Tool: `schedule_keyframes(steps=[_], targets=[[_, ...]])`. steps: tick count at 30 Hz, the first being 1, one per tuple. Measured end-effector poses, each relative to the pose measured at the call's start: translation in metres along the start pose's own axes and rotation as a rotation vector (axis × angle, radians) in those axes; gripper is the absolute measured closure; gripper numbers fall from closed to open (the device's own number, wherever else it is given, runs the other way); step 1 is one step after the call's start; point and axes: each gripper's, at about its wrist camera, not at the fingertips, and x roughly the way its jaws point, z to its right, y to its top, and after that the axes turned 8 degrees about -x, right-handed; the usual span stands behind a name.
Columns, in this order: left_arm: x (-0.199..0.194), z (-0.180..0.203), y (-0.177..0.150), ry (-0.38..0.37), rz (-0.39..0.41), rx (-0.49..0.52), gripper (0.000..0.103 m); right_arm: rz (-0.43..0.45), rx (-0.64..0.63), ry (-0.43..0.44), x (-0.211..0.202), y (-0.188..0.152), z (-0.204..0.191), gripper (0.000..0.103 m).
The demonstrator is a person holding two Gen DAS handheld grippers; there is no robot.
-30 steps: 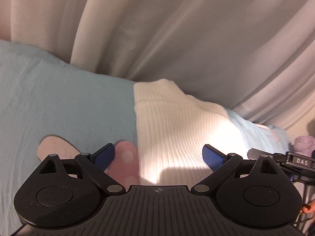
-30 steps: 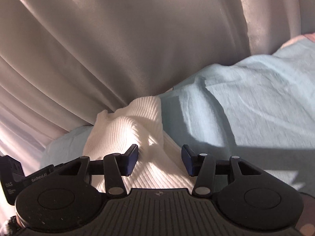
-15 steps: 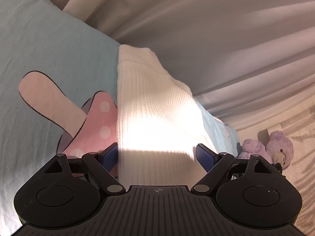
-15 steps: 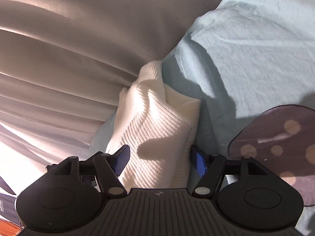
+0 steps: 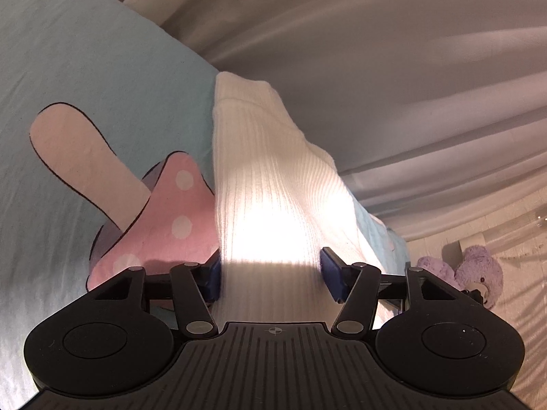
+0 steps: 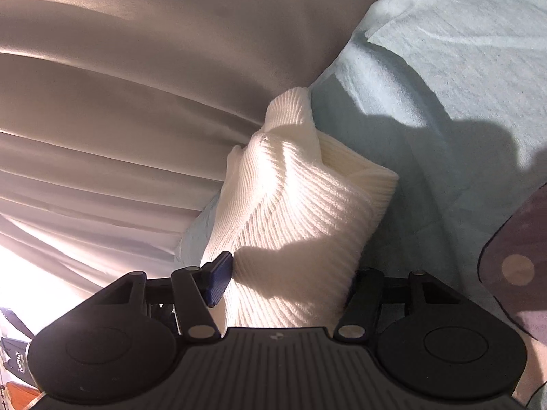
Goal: Fold small clothes
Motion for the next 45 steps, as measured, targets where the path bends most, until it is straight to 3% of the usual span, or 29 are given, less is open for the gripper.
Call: schedule_keyframes(steps=[5,16,26,28,31,32,35,38,41,45], targets=[[-0.011,0.009,-0.007,-0.008,0.035,0.025,0.059,0.032,-0.054,-0.036,-0.003,-0.008,-0.020,0.061],[-0.066,0.036,-0.019,-0.015,0.064,0.075,0.061,0.031,-0.102,0.012,-0.010,-0.033,-0.065,0.063],[-0.146,0.012,-0.052,0.095,0.142,0.070,0.060,-0.090,-0.113,0.058,0.030,-0.078,-0.101,0.062],[-0.150,0.000,-0.061,0.154,0.156,0.065,0.056,-0.117,-0.142,0.021,0.040,-0.087,-0.104,0.061],[-0.153,-0.015,-0.079,0.329,0.193,0.064,0.051,-0.118,-0.245,-0.175,0.045,-0.100,-0.112,0.051],[-0.160,-0.018,-0.086,0.358,0.218,0.088,0.051,-0.091,-0.274,-0.220,0.039,-0.104,-0.113,0.047],[-0.186,-0.014,-0.118,0.366,0.288,0.172,0.046,0.002,-0.349,-0.301,0.004,-0.126,-0.109,0.046],[-0.202,-0.008,-0.151,0.412,0.310,0.280,0.037,-0.005,-0.341,-0.223,-0.029,-0.157,-0.102,0.039],[-0.211,-0.008,-0.182,0.464,0.282,0.396,0.032,-0.054,-0.263,-0.135,-0.031,-0.180,-0.088,0.038],[-0.199,-0.013,-0.203,0.468,0.216,0.449,0.027,-0.094,-0.194,-0.068,-0.023,-0.204,-0.082,0.038]])
